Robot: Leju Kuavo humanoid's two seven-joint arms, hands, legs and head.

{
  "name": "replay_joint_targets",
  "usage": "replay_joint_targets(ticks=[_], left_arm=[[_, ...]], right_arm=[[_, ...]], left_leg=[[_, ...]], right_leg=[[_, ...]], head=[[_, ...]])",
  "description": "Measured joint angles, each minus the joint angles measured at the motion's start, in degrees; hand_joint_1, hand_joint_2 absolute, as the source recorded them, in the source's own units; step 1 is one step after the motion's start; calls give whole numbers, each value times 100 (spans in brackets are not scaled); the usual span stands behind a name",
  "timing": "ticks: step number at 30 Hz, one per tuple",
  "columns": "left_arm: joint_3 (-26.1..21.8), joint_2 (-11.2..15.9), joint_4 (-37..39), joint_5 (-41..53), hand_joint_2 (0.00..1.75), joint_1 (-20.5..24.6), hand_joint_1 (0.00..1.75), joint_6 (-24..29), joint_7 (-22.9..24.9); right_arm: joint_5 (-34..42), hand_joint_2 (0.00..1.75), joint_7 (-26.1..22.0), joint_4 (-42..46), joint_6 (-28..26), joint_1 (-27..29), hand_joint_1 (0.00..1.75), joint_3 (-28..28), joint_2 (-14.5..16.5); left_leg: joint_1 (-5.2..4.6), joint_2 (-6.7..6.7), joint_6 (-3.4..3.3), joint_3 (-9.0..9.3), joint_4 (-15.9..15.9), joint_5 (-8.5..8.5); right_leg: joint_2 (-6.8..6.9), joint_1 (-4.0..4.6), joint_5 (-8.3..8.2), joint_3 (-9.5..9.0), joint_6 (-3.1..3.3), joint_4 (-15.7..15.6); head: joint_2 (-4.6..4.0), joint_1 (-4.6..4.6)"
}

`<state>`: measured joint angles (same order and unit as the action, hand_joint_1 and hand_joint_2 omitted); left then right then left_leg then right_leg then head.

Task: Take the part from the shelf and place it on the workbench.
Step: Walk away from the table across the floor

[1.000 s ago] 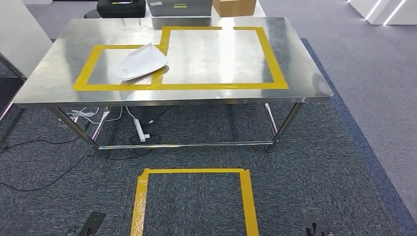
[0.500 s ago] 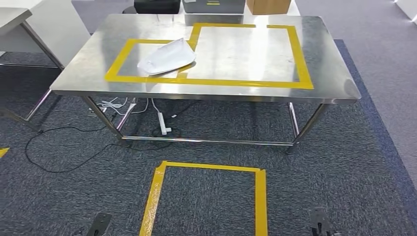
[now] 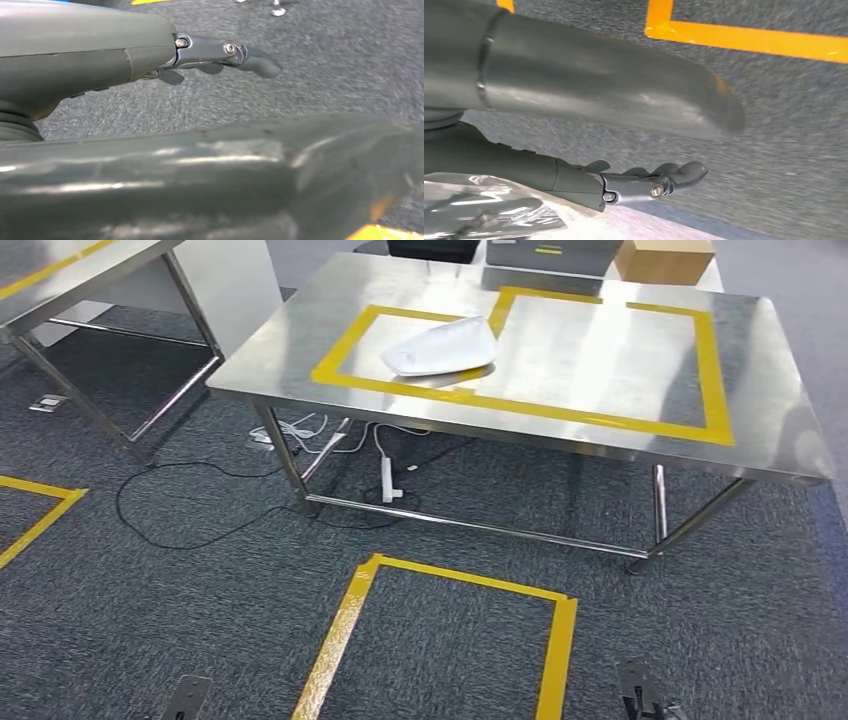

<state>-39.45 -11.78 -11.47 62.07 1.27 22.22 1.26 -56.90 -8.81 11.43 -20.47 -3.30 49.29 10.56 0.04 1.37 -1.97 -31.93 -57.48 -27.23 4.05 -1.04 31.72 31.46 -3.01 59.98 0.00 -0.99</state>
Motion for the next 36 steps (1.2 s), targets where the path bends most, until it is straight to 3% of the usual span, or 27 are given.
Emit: replay_joint_targets(ticks=[2, 3, 4, 5, 6, 8, 10, 12, 13, 15, 17, 19, 20, 22, 24, 26, 28, 30, 32, 34, 35, 36], left_arm=[[-5, 8, 1, 30, 0, 23, 0, 26, -11], [-5, 11, 2, 49, 0, 27, 0, 33, -4], [-6, 18, 2, 69, 0, 23, 0, 37, 18], [-7, 28, 2, 87, 0, 16, 0, 38, 50], [-8, 40, 2, 103, 0, 11, 0, 38, 83], [-10, 57, 2, 129, 0, 14, 0, 37, 134], [-11, 65, 2, 146, 0, 26, 0, 39, 158], [-11, 74, 3, 151, 0, 13, 0, 51, 166], [-11, 85, 3, 152, 0, -2, 0, 57, 163], [-13, 102, 4, 177, 0, -7, 0, 78, 160], [-13, 104, 4, 212, 0, 24, 0, 98, 160], [-11, 101, 4, 246, 0, 32, 0, 118, 161], [-11, 100, 4, 274, 0, 26, 0, 136, 161], [-11, 103, 4, 332, 0, 20, 0, 167, 177], [-10, 103, 5, 364, 0, 37, 0, 172, 202], [-7, 99, 8, 375, 0, 46, 0, 170, 214], [-4, 98, 12, 384, 0, 23, 0, 169, 230], [-2, 102, 16, 395, 0, 14, 0, 161, 281], [1, 105, 17, 400, 0, 36, 0, 143, 321], [3, 116, 18, 385, 0, 41, 0, 125, 310], [3, 130, 18, 349, 0, 35, 0, 125, 278], [-4, 151, 18, 265, 0, 32, 0, 133, 216]], right_arm=[[-21, 0, 47, -3, 5, 16, 0, -29, 1], [-21, 0, 70, -7, 19, 28, 0, -39, 1], [-20, 0, 91, -11, 46, 38, 0, -46, 2], [-19, 0, 104, -15, 85, 45, 0, -50, 2], [-18, 0, 110, -18, 125, 46, 0, -51, 1], [-19, 0, 116, -21, 197, 45, 0, -52, -7], [-23, 0, 119, -27, 258, 42, 0, -59, -17], [-37, 0, 127, -32, 336, 39, 0, -68, -21], [-61, 0, 135, -35, 380, 37, 0, -77, -15], [-149, 0, 159, -39, 425, 46, 0, -105, -7], [-224, 0, 194, -43, 443, 62, 0, -143, -8], [-246, 0, 213, -46, 457, 71, 0, -182, -9], [-259, 0, 214, -48, 463, 70, 0, -199, -9], [-285, 0, 211, -50, 472, 68, 0, -228, -9], [-297, 0, 208, -49, 474, 66, 0, -243, -11], [-295, 0, 204, -49, 481, 61, 0, -245, -15], [-292, 0, 202, -50, 489, 48, 0, -247, -16], [-288, 0, 209, -49, 511, 41, 0, -248, -21], [-290, 0, 242, -51, 610, 60, 0, -251, -32], [-311, 0, 293, -56, 755, 94, 0, -258, -46], [-323, 0, 314, -57, 820, 109, 0, -263, -55], [-330, 0, 332, -58, 874, 119, 0, -268, -61]], left_leg=[[-11, -130, -60, -41, 3, 37], [-27, -204, -80, -57, 1, 50], [-45, -282, -92, -65, -1, 59], [-61, -368, -97, -69, -6, 67], [-72, -454, -97, -70, -13, 73], [-82, -613, -84, -83, -42, 81], [-72, -751, -41, -146, -79, 102], [-49, -891, 37, -216, -88, 148], [-48, -884, 75, -241, -103, 147], [-59, -631, 152, -363, -352, -22], [-29, -301, 232, -670, -1038, -399], [28, -214, 293, -930, -1650, -621], [52, -200, 312, -922, -1672, -573], [81, -99, 328, -602, -1106, -229], [46, 156, 296, -215, -385, 2], [-8, 267, 212, -111, -129, 3], [-18, 149, 112, -143, -107, 17], [-5, 26, 22, -148, -71, 50], [-7, -106, -43, -158, -55, 76], [-31, -265, -71, -168, -58, 84], [-44, -349, -75, -167, -61, 86], [-53, -436, -76, -163, -66, 87]], right_leg=[[-307, -3, 387, 342, 8, 759], [-365, 1, 518, 513, 17, 1128], [-388, 5, 538, 609, 31, 1324], [-404, 10, 438, 598, 52, 1290], [-438, 17, 246, 478, 81, 1031], [-686, 25, -128, 116, 150, 254], [-897, 24, -214, -112, 176, -201], [-840, 29, -199, -162, 183, -279], [-767, 23, -220, -166, 200, -294], [-599, -2, -254, -184, 243, -339], [-405, -3, -256, -191, 268, -349], [-217, -1, -246, -188, 267, -344], [-135, -4, -240, -189, 259, -342], [18, -12, -220, -214, 228, -339], [151, 9, -187, -242, 171, -332], [266, 36, -161, -258, 102, -328], [346, 25, -135, -263, 31, -328], [132, -1, 38, -177, -16, -136], [-232, -8, 401, 123, -17, 522], [-378, 0, 645, 488, 0, 1243], [-397, 5, 606, 572, 14, 1356], [-417, 10, 453, 551, 33, 1237]], head=[[0, -23], [0, -27], [0, -26], [0, -25], [0, -23], [0, -22], [0, -21], [0, -20], [0, -18], [0, 18], [0, 54], [0, 58], [0, 59], [0, 60], [0, 64], [0, 61], [0, 55], [0, 32], [0, -5], [0, -16], [0, -16], [0, -15]])
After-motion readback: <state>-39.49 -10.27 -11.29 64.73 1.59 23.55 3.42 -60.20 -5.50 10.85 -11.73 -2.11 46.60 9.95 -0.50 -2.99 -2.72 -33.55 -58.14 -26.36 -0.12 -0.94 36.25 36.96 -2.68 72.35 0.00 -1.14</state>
